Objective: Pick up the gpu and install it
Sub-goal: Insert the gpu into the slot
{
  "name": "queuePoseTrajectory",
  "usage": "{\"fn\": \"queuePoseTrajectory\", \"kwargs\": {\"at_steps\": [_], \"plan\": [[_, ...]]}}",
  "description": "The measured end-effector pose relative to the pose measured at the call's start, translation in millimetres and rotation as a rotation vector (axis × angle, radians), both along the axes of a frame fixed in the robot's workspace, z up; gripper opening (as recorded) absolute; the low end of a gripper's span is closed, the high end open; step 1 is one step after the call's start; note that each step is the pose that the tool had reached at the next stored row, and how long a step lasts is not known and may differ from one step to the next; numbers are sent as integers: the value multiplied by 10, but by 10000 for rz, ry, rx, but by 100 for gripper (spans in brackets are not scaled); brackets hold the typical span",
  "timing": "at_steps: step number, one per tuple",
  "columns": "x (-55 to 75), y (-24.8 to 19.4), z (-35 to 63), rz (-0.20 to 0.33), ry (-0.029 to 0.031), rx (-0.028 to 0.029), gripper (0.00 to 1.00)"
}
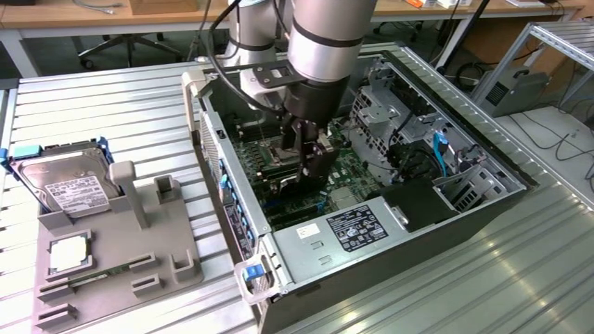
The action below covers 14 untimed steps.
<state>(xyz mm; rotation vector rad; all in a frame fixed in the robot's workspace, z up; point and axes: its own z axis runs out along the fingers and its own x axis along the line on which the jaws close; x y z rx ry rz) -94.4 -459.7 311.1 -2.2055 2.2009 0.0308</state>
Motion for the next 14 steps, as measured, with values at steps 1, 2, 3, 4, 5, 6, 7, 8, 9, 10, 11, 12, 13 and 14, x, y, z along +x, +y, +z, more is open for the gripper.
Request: {"fn": "queuePoseTrajectory", "kwargs": {"at_steps": [1,2,3,4,5,6,7,8,9,10,11,12,13,14], "plan": [[0,0,35,0,0,1,70],[0,0,68,0,-1,0,70],[0,0,92,0,0,0,70],[0,0,123,1,-1,0,70],[0,0,148,0,-1,0,70],[0,0,178,0,-1,0,70],[0,0,202,0,-1,0,70],[0,0,226,0,-1,1,70],[0,0,251,0,-1,0,70],[0,0,273,1,-1,-1,70],[0,0,294,0,-1,-1,70],[0,0,311,0,-1,0,70],[0,0,310,0,-2,1,70],[0,0,310,0,-2,2,70]]}}
